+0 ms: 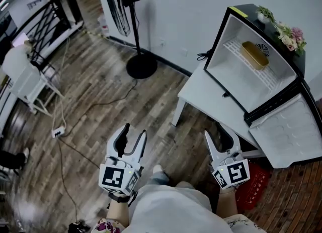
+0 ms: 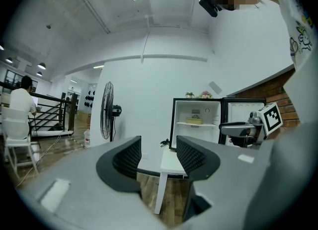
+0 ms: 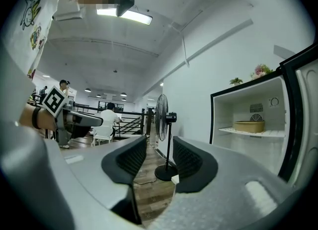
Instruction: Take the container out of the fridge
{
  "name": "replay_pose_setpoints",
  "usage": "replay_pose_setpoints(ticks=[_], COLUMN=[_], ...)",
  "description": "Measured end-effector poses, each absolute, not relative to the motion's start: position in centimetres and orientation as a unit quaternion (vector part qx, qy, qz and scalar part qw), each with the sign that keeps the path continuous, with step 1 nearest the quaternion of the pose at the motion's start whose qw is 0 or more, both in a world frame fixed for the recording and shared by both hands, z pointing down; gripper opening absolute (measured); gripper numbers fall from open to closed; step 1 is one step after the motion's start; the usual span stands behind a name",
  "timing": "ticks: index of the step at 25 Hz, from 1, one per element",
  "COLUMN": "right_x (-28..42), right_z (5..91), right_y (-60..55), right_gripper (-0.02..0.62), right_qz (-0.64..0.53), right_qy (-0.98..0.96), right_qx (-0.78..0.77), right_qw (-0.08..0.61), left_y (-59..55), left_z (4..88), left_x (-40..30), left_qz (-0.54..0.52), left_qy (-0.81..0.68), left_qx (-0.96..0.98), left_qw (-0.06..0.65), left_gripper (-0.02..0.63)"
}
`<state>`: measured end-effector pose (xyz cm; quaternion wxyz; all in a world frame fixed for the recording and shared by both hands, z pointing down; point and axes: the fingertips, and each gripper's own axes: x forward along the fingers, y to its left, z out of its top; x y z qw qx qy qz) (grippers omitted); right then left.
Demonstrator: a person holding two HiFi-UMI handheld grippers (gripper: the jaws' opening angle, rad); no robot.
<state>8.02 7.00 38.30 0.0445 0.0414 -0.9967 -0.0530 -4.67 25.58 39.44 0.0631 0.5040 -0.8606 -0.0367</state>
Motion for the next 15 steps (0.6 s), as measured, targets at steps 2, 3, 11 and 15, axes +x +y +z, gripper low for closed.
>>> replay_pose_setpoints(ticks=[2,3,11,15], right_x=[7.2,6.8,5.9,4.8], right_z=[38.3,38.3,38.9,39.4], right_y=[7.2,7.3,4.8,3.0], right_gripper=[0.166,0.166,0.194,0.209], right_qz=[-0.056,-0.059,-0.051,-0.047], right_qy=[-0.996,-0.996,-0.993,-0.992], right_qx=[0.049,0.053,0.086,0.096], right_qw=[0.046,0.048,0.067,0.068], left_y=[25.9,26.0,25.3,23.8], left_z=[39.8,40.0,40.9,41.4], left_x=[-5.7,-6.2,-8.6,-10.1], left_qz=[-0.040,-0.042,-0.048,-0.046], left_qy=[-0.857,-0.855,-0.849,-0.846], left_qx=[0.510,0.512,0.519,0.524], left_qw=[0.067,0.069,0.080,0.084], left_gripper=[0.218,0.221,0.239,0.250])
